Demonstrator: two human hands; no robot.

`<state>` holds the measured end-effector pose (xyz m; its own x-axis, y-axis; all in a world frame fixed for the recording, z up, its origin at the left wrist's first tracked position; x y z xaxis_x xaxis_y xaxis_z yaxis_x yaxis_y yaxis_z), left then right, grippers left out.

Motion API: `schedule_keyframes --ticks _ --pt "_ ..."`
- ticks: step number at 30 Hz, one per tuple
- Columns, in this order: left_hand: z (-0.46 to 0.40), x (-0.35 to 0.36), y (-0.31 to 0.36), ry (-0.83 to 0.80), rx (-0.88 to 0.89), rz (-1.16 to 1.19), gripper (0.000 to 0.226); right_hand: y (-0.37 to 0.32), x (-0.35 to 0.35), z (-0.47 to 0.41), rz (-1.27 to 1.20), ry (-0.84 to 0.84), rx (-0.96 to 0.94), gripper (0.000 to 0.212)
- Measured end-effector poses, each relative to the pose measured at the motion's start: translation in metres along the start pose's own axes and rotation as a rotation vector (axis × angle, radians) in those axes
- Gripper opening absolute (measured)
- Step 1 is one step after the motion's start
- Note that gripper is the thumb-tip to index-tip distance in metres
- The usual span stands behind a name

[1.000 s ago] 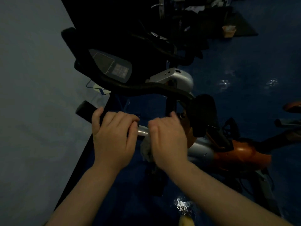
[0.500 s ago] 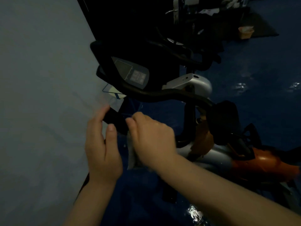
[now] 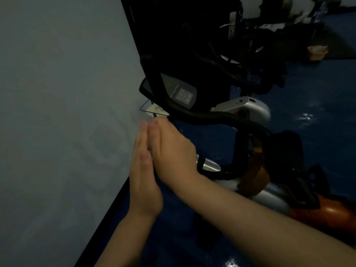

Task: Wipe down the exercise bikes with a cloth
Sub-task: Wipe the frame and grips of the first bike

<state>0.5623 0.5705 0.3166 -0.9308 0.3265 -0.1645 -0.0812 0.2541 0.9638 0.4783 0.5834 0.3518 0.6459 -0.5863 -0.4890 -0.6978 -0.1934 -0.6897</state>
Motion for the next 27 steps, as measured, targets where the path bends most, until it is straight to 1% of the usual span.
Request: schedule_keyframes --ticks 1,2,3,5,7,8,9,11,12,13,15,16,17,18,20,22,23,24,27 --pt "0.001 0.000 0.001 0.002 0.013 -0.022 0.062 0.001 -0.002 0.007 0.099 -0.026 -0.072 0.039" --pt "0.001 -0.001 0.005 0.013 0.043 -0.076 0.064 0.006 -0.003 0.014 0.258 -0.057 -0.130 0.042" --pt "0.000 -0.001 0.009 0.032 0.088 -0.161 0.064 0.015 -0.005 0.023 0.394 -0.089 -0.155 0.045" --pt "-0.002 0.004 0.021 0.067 0.226 -0.368 0.058 0.036 -0.017 0.039 0.513 -0.114 -0.132 0.045" --pt "-0.002 0.020 0.032 0.053 0.399 -0.585 0.051 0.058 -0.038 0.058 0.492 -0.124 -0.080 0.042" --pt "-0.002 0.032 0.034 0.028 0.473 -0.691 0.049 0.068 -0.049 0.066 0.466 -0.150 -0.091 0.040" --pt "-0.002 0.043 0.032 0.001 0.523 -0.791 0.046 0.077 -0.058 0.073 0.463 -0.187 -0.123 0.036" --pt "-0.001 0.059 0.025 -0.017 0.565 -0.946 0.039 0.087 -0.070 0.079 0.479 -0.227 -0.170 0.030" --pt "-0.002 0.062 0.023 -0.009 0.581 -0.989 0.035 0.089 -0.070 0.080 0.471 -0.182 -0.139 0.029" --pt "-0.003 0.064 0.020 -0.001 0.598 -1.006 0.033 0.086 -0.069 0.082 0.447 -0.069 -0.078 0.029" --pt "-0.004 0.062 0.017 0.038 0.633 -1.003 0.032 0.077 -0.061 0.095 0.399 0.209 0.083 0.025" --pt "-0.005 0.060 0.016 0.063 0.646 -1.004 0.033 0.075 -0.054 0.105 0.374 0.292 0.153 0.022" --pt "-0.005 0.060 0.016 0.080 0.653 -1.003 0.033 0.074 -0.050 0.112 0.371 0.317 0.182 0.022" --pt "-0.004 0.060 0.016 0.090 0.662 -1.001 0.034 0.075 -0.051 0.112 0.392 0.296 0.158 0.024" --pt "-0.003 0.059 0.017 0.111 0.681 -0.991 0.035 0.083 -0.059 0.104 0.499 0.192 0.054 0.027" --pt "-0.003 0.058 0.018 0.123 0.688 -0.976 0.036 0.092 -0.069 0.096 0.531 0.155 0.015 0.032" --pt "-0.004 0.058 0.018 0.115 0.682 -0.970 0.036 0.093 -0.072 0.095 0.484 0.192 0.045 0.035" --pt "-0.003 0.058 0.018 0.102 0.672 -0.964 0.035 0.091 -0.073 0.097 0.422 0.264 0.091 0.037" --pt "-0.002 0.059 0.018 0.026 0.626 -0.914 0.029 0.082 -0.067 0.110 0.303 0.429 0.168 0.038"
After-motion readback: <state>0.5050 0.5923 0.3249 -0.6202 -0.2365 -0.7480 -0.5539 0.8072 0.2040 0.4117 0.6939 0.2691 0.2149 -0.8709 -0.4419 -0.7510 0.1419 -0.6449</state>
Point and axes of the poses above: each hand's wrist, its own z-axis away from the middle knuckle, its own x-axis out of the palm, y = z × x, the point moved 9 cm from there along -z, towards the middle knuckle, and after that the axes turned 10 degrees about -x, right-handed, at the moved point
